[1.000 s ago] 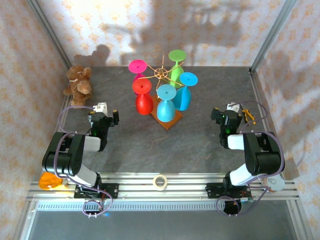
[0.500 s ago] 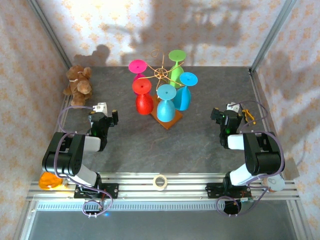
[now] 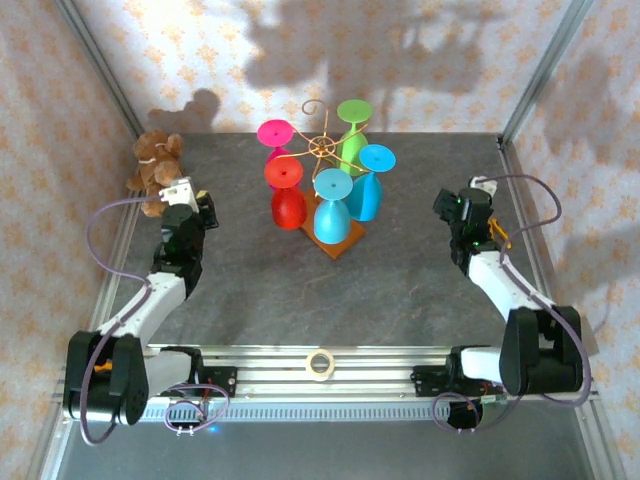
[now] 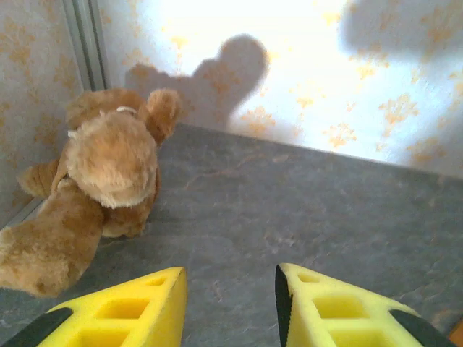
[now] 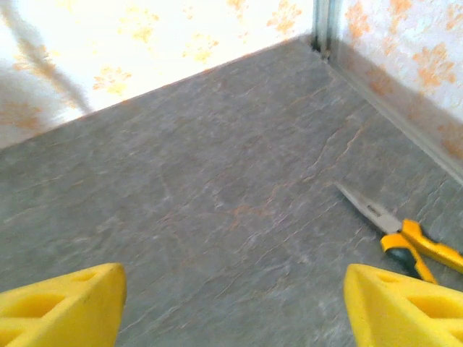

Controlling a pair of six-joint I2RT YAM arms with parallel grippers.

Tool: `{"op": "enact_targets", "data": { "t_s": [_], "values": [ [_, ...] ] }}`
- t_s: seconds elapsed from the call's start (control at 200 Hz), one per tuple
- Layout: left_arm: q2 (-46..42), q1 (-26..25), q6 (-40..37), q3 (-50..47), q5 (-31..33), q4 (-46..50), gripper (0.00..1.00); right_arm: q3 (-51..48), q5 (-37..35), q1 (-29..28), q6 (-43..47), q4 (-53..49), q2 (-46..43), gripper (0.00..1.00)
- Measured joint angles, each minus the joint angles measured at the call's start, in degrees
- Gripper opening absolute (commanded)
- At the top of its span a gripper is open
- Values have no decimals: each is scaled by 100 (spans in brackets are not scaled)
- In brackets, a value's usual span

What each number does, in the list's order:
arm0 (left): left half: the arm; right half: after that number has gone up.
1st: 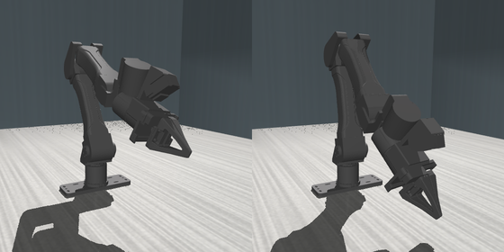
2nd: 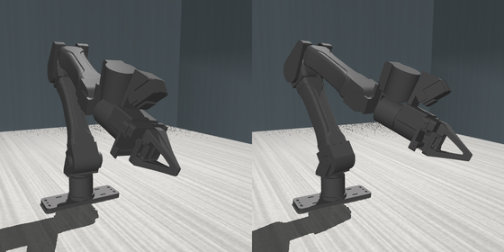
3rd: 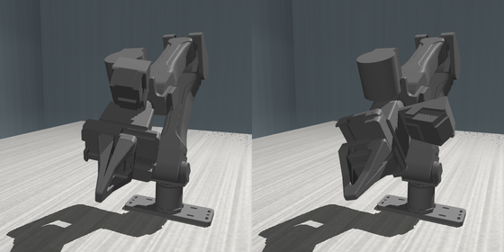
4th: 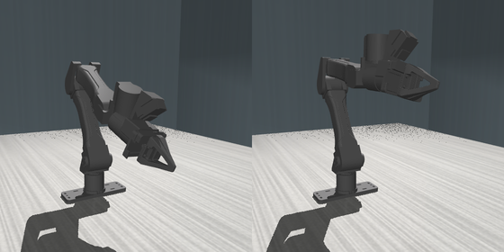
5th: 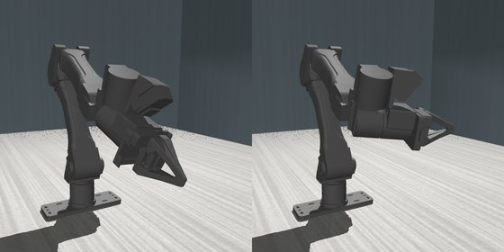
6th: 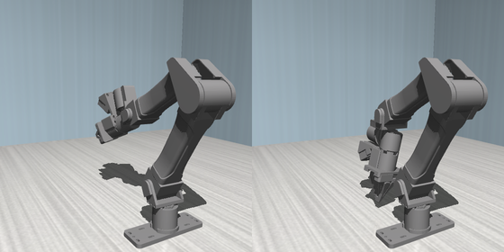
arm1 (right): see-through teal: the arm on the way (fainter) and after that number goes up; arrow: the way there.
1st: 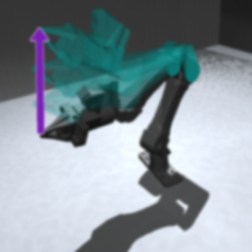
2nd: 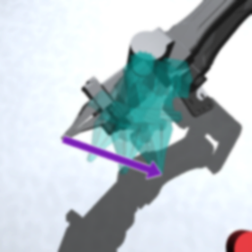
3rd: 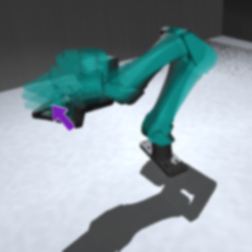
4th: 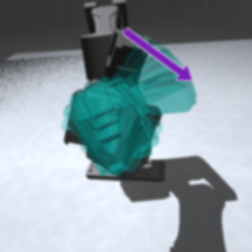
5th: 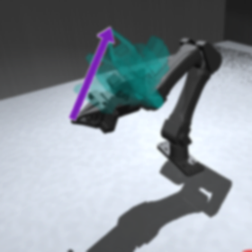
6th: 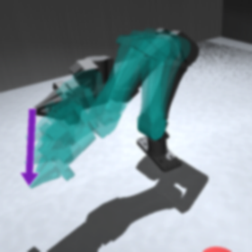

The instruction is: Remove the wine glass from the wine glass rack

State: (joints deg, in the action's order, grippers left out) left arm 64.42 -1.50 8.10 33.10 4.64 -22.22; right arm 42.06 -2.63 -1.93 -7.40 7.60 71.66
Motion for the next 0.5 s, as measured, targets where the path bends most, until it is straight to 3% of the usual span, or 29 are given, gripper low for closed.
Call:
{"op": "enact_targets", "data": {
  "t_s": [0.215, 0.501],
  "values": [
    [-546, -31, 1019, 876, -621, 1556, 42, 1495, 1381, 2, -678, -1672, -463, 81],
    [-1110, -212, 1351, 1716, -1572, 3276, 43, 2356, 3770, 0, -1912, -2011, -763, 81]
  ]
}}
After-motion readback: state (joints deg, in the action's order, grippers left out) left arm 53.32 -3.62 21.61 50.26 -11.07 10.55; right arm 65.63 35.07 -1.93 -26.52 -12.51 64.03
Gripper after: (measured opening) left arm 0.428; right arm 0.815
